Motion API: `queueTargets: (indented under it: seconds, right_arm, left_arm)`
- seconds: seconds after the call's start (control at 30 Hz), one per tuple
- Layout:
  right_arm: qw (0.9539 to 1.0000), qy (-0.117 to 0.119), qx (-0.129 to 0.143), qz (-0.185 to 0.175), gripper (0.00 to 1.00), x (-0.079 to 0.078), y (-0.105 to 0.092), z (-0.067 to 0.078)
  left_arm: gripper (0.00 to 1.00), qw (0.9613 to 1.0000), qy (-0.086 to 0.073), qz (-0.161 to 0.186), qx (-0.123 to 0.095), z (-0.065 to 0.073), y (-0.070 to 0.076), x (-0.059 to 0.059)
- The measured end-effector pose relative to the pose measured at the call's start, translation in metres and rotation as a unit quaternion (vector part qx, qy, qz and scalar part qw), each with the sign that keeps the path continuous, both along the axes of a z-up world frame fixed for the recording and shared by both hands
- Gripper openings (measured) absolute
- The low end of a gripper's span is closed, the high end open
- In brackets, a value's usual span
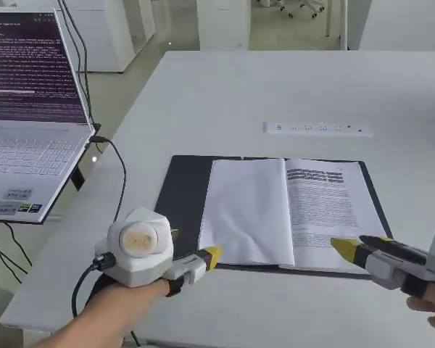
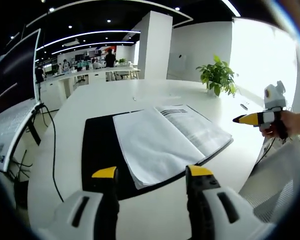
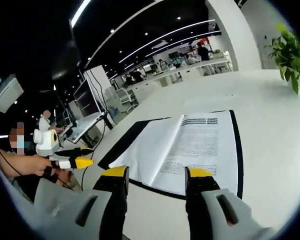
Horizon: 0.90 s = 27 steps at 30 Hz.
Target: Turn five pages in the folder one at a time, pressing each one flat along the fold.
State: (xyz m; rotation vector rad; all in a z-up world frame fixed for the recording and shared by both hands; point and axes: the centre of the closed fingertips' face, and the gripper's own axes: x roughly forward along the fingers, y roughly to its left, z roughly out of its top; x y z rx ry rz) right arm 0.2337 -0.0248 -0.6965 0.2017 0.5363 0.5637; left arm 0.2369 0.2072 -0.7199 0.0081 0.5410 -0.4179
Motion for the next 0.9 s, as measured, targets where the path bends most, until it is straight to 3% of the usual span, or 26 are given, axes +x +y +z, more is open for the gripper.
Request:
queueTargets:
  seconds: [0.23, 0.47, 0.6, 0.67, 0.73, 0.9]
  right_arm:
    - [0.9988, -0.033, -0.022, -0.030, 0.66, 0.002, -0.027, 0.017]
    - [0.9962, -0.056, -0.017, -0.065, 0.72, 0.001, -0.055, 0.034]
    - [0.9940, -0.069, -0.009, -0.084, 0.80, -0.002, -0.066, 0.041]
    - [0.9938, -0.072, -0.011, -0.084, 0.82, -0.005, -0.067, 0.041]
    - [0.9943, -0.071, -0.026, -0.075, 0.83, -0.009, -0.065, 0.037]
    - [0.9953, -0.069, -0.034, -0.059, 0.84, -0.012, -0.060, 0.030]
  left_arm:
    - [0.79, 0.9997, -0.019, 0.002, 0.015, 0.021, -0.001, -0.003]
    - [0.88, 0.9990, -0.036, 0.004, 0.026, 0.038, 0.002, -0.007]
    - [0.92, 0.9984, -0.050, 0.003, 0.025, 0.048, 0.002, -0.006]
    - [0.95, 0.9981, -0.057, 0.007, 0.024, 0.052, 0.001, -0.005]
    - [0.96, 0.9980, -0.057, 0.003, 0.027, 0.053, -0.001, -0.006]
    - [0.94, 0.9975, -0.058, -0.002, 0.040, 0.053, -0.005, -0.007]
